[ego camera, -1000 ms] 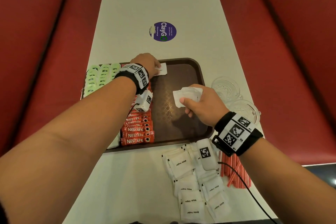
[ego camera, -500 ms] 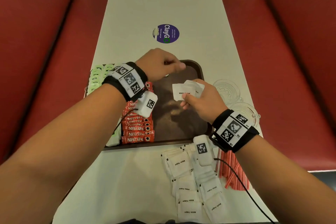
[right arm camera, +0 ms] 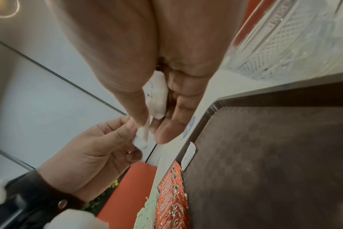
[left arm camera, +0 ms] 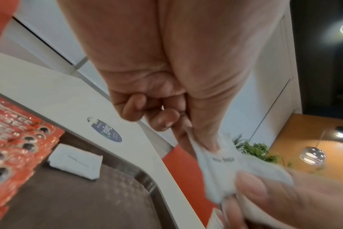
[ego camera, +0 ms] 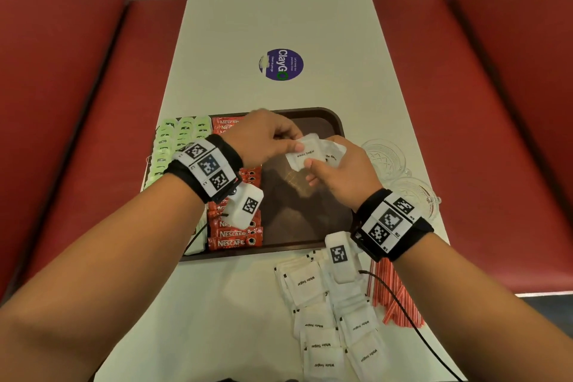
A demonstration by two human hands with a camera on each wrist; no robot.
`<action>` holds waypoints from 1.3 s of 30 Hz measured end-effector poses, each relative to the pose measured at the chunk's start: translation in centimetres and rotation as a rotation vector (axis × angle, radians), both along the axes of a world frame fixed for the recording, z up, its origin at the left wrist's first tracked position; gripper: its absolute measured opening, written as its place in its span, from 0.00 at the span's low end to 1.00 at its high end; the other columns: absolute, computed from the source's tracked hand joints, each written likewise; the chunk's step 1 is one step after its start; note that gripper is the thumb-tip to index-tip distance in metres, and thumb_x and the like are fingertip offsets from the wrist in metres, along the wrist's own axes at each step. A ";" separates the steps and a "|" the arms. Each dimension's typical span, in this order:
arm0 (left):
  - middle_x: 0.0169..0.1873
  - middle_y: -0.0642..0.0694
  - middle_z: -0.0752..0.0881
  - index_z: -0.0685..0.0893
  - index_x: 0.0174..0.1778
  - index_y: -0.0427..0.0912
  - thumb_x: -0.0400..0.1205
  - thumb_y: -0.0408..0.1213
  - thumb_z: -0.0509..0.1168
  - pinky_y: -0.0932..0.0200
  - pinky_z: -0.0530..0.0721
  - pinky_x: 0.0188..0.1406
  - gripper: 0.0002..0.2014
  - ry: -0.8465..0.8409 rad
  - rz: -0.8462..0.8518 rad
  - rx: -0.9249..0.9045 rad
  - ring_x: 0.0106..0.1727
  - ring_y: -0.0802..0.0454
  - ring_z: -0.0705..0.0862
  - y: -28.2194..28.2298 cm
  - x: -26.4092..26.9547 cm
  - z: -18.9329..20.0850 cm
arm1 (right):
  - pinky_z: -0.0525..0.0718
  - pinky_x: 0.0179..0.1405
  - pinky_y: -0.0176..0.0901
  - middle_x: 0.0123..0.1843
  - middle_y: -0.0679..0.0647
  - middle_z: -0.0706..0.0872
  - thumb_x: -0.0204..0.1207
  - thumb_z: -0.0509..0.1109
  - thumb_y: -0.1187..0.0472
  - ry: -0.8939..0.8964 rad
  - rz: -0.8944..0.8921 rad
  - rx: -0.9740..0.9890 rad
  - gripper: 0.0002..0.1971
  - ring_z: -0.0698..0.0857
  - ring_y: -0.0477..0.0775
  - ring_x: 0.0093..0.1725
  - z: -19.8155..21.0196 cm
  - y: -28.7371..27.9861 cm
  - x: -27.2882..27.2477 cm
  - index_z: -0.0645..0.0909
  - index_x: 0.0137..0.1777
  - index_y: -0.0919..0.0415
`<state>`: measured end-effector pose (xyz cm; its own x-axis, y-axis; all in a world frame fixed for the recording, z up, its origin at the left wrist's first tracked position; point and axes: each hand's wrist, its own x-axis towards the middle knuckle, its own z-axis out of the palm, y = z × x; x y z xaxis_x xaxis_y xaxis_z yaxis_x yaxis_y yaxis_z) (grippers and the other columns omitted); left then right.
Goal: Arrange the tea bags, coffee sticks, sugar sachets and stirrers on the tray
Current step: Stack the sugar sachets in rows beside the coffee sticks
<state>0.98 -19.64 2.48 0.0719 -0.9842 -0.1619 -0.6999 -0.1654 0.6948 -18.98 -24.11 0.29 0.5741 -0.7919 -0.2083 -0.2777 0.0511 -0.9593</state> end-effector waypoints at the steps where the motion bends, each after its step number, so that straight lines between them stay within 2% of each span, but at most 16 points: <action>1: 0.44 0.54 0.90 0.91 0.51 0.50 0.82 0.44 0.72 0.61 0.82 0.50 0.06 -0.008 0.048 -0.031 0.47 0.57 0.86 -0.4 0.5 0.1 | 0.92 0.39 0.56 0.43 0.60 0.90 0.81 0.72 0.65 -0.007 -0.010 0.010 0.10 0.91 0.59 0.36 -0.1 0.0 0.0 0.79 0.60 0.62; 4: 0.46 0.51 0.90 0.90 0.54 0.47 0.84 0.42 0.69 0.54 0.84 0.56 0.07 -0.086 0.214 -0.122 0.49 0.53 0.86 -2.0 2.5 -0.1 | 0.89 0.38 0.54 0.40 0.58 0.88 0.87 0.63 0.66 -0.010 -0.014 0.062 0.05 0.88 0.60 0.35 -0.5 -0.2 -0.3 0.77 0.60 0.60; 7: 0.49 0.47 0.90 0.90 0.56 0.45 0.85 0.41 0.68 0.56 0.80 0.52 0.09 -0.254 0.297 -0.082 0.48 0.52 0.83 -3.9 4.6 -0.9 | 0.88 0.37 0.52 0.41 0.59 0.88 0.87 0.61 0.68 0.015 0.018 0.073 0.06 0.88 0.59 0.35 -0.6 -0.2 -0.7 0.76 0.60 0.62; 10: 0.54 0.45 0.89 0.90 0.58 0.44 0.85 0.41 0.68 0.59 0.75 0.49 0.10 -0.367 0.235 0.082 0.50 0.51 0.81 -5.3 5.5 -2.2 | 0.89 0.36 0.49 0.44 0.59 0.90 0.87 0.62 0.66 0.035 0.053 0.038 0.04 0.89 0.59 0.35 -0.7 -0.3 -0.9 0.76 0.59 0.61; 12: 0.56 0.45 0.89 0.90 0.59 0.44 0.84 0.41 0.68 0.57 0.78 0.53 0.11 -0.419 0.155 0.188 0.56 0.48 0.84 -5.8 5.4 -3.2 | 0.90 0.39 0.49 0.45 0.60 0.90 0.87 0.63 0.63 0.081 0.084 -0.007 0.03 0.90 0.62 0.38 -0.7 -0.3 -1.0 0.77 0.57 0.59; 14: 0.57 0.45 0.89 0.91 0.58 0.44 0.84 0.42 0.69 0.55 0.81 0.57 0.11 -0.448 0.137 0.233 0.58 0.46 0.85 -6.3 5.2 -4.2 | 0.90 0.41 0.49 0.40 0.60 0.90 0.87 0.65 0.61 0.135 0.115 -0.036 0.03 0.90 0.63 0.38 -0.8 -0.3 -1.0 0.78 0.56 0.57; 18: 0.56 0.46 0.90 0.91 0.55 0.47 0.83 0.42 0.70 0.53 0.83 0.58 0.08 -0.465 0.204 0.252 0.57 0.45 0.85 -6.8 5.2 -5.3 | 0.85 0.34 0.37 0.33 0.58 0.87 0.86 0.65 0.60 0.165 0.126 -0.044 0.03 0.85 0.48 0.30 -0.9 -0.2 -1.0 0.79 0.55 0.57; 20: 0.56 0.47 0.89 0.91 0.53 0.49 0.81 0.42 0.71 0.53 0.83 0.56 0.07 -0.475 0.235 0.237 0.57 0.45 0.85 -6.9 5.3 -5.5 | 0.83 0.35 0.38 0.33 0.57 0.86 0.86 0.65 0.60 0.179 0.122 -0.054 0.03 0.83 0.45 0.29 -1.0 -0.1 -0.9 0.79 0.55 0.57; 23: 0.56 0.48 0.88 0.89 0.51 0.51 0.80 0.44 0.72 0.52 0.84 0.57 0.06 -0.490 0.264 0.198 0.57 0.46 0.85 -7.0 5.3 -5.5 | 0.84 0.37 0.40 0.33 0.57 0.86 0.85 0.64 0.63 0.184 0.124 -0.037 0.04 0.83 0.47 0.29 -1.0 -0.1 -0.8 0.80 0.55 0.57; 27: 0.55 0.50 0.87 0.90 0.56 0.51 0.75 0.49 0.77 0.53 0.83 0.54 0.14 -0.514 0.102 0.274 0.57 0.48 0.84 -6.6 4.8 -5.7 | 0.85 0.37 0.36 0.36 0.58 0.88 0.84 0.64 0.66 0.188 0.141 -0.050 0.07 0.86 0.48 0.31 -1.0 -0.1 -0.6 0.80 0.58 0.59; 30: 0.59 0.51 0.87 0.88 0.58 0.53 0.75 0.47 0.77 0.51 0.83 0.57 0.16 -0.551 0.054 0.310 0.58 0.48 0.84 -6.4 4.8 -5.9 | 0.87 0.37 0.35 0.40 0.57 0.89 0.84 0.67 0.67 0.172 0.134 -0.064 0.08 0.89 0.47 0.33 -1.0 -0.2 -0.5 0.80 0.60 0.60; 33: 0.59 0.51 0.87 0.87 0.58 0.54 0.77 0.51 0.75 0.50 0.83 0.57 0.15 -0.560 0.040 0.304 0.58 0.48 0.84 -6.3 4.4 -5.5 | 0.89 0.37 0.39 0.45 0.58 0.89 0.81 0.72 0.68 0.132 0.115 -0.049 0.10 0.91 0.53 0.36 -0.9 -0.2 -0.4 0.80 0.60 0.60; 35: 0.57 0.51 0.87 0.88 0.58 0.53 0.80 0.54 0.70 0.50 0.83 0.58 0.14 -0.517 0.048 0.229 0.58 0.48 0.84 -5.9 3.8 -4.7 | 0.89 0.36 0.39 0.47 0.59 0.89 0.80 0.73 0.67 0.129 0.113 -0.060 0.11 0.91 0.53 0.36 -0.9 -0.3 -0.5 0.79 0.60 0.59; 36: 0.55 0.52 0.88 0.88 0.56 0.53 0.81 0.55 0.68 0.50 0.83 0.57 0.13 -0.437 0.065 0.159 0.56 0.50 0.84 -5.5 3.3 -4.2 | 0.89 0.36 0.39 0.47 0.59 0.89 0.81 0.73 0.67 0.134 0.111 -0.069 0.11 0.92 0.53 0.36 -0.8 -0.4 -0.5 0.78 0.59 0.59; 39: 0.44 0.56 0.90 0.91 0.47 0.54 0.80 0.61 0.67 0.56 0.82 0.50 0.16 -0.035 0.103 -0.047 0.46 0.57 0.86 -3.6 1.2 -1.7 | 0.91 0.38 0.44 0.44 0.59 0.90 0.81 0.72 0.67 0.130 0.082 -0.080 0.09 0.92 0.54 0.36 -0.7 -0.6 -0.6 0.78 0.57 0.59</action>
<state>2.15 -23.22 0.81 0.1780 -0.9777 -0.1116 -0.7051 -0.2059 0.6785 -19.59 -24.72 -0.40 0.6097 -0.7605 -0.2235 -0.4000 -0.0517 -0.9150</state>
